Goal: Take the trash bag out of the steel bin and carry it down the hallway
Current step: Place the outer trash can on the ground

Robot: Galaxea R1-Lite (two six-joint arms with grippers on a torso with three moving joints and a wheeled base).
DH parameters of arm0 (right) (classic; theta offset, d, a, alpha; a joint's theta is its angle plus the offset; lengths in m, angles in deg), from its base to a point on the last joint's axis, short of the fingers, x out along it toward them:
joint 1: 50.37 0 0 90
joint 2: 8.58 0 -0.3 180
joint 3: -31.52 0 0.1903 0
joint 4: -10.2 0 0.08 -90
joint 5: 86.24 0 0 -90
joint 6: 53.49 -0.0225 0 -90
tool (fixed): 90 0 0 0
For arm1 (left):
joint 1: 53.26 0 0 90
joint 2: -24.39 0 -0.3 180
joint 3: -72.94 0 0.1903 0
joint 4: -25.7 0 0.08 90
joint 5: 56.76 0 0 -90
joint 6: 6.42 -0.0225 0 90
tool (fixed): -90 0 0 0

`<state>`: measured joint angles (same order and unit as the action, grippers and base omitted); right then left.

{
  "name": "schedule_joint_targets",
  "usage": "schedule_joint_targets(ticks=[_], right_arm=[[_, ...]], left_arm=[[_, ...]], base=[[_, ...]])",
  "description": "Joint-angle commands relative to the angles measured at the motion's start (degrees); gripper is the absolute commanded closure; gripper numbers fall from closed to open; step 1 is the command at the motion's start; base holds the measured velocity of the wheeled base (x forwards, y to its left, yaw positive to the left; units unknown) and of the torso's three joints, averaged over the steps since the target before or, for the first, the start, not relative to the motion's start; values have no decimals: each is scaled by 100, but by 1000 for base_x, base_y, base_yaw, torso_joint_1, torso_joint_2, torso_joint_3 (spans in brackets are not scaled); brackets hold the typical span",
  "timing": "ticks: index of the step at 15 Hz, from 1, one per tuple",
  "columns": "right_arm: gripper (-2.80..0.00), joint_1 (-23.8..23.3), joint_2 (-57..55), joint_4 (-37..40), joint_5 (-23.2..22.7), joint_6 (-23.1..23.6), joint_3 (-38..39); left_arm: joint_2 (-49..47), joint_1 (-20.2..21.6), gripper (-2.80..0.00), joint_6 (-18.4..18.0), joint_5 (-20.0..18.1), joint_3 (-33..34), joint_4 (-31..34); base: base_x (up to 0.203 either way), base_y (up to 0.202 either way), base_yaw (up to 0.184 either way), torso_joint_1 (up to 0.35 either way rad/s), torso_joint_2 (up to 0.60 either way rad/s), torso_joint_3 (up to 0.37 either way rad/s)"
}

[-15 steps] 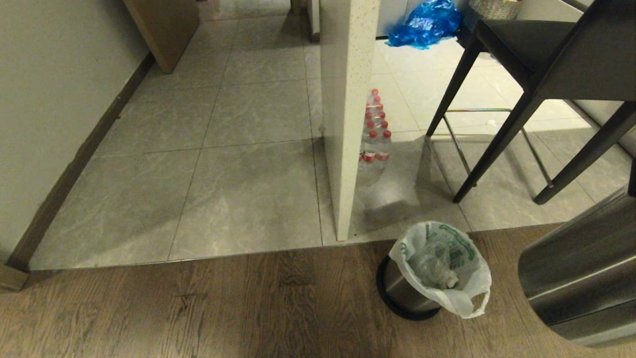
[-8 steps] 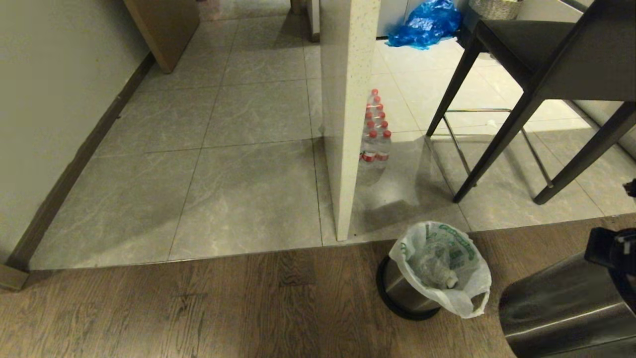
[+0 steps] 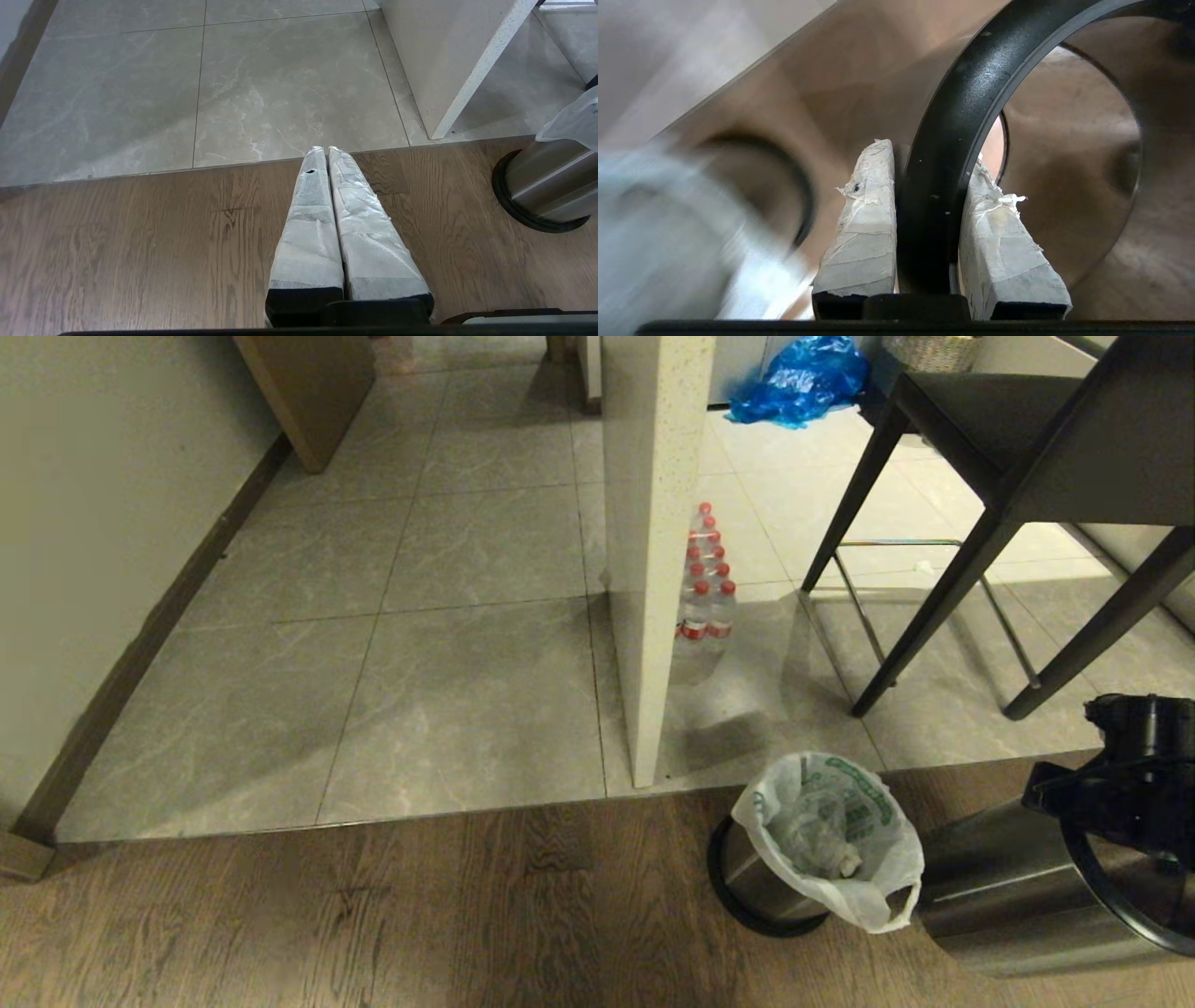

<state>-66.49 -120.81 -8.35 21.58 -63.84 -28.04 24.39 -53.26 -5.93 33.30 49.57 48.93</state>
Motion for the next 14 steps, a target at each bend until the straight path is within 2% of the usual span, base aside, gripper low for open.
schedule_joint_targets(ticks=[1, 5, 11, 12, 14], right_arm=[[0, -186, -901, -312, 11, 61, -203], [0, -412, -1693, -824, 9, 130, -920], [0, -418, -2425, -1383, 2, 118, -1047], [-280, -426, -2513, -1432, -99, 107, -1031], [-280, -427, -2562, -1407, -204, 114, -1082]], left_arm=[[9, 0, 0, 4, 2, 0, -4], [9, 0, 0, 4, 2, 0, -4], [9, 0, 0, 4, 2, 0, -4], [9, 0, 0, 4, 2, 0, -4], [9, 0, 0, 4, 2, 0, -4]], base=[[0, 0, 0, 0, 0, 0], [0, 0, 0, 0, 0, 0], [0, 0, 0, 0, 0, 0], [0, 0, 0, 0, 0, 0], [0, 0, 0, 0, 0, 0]])
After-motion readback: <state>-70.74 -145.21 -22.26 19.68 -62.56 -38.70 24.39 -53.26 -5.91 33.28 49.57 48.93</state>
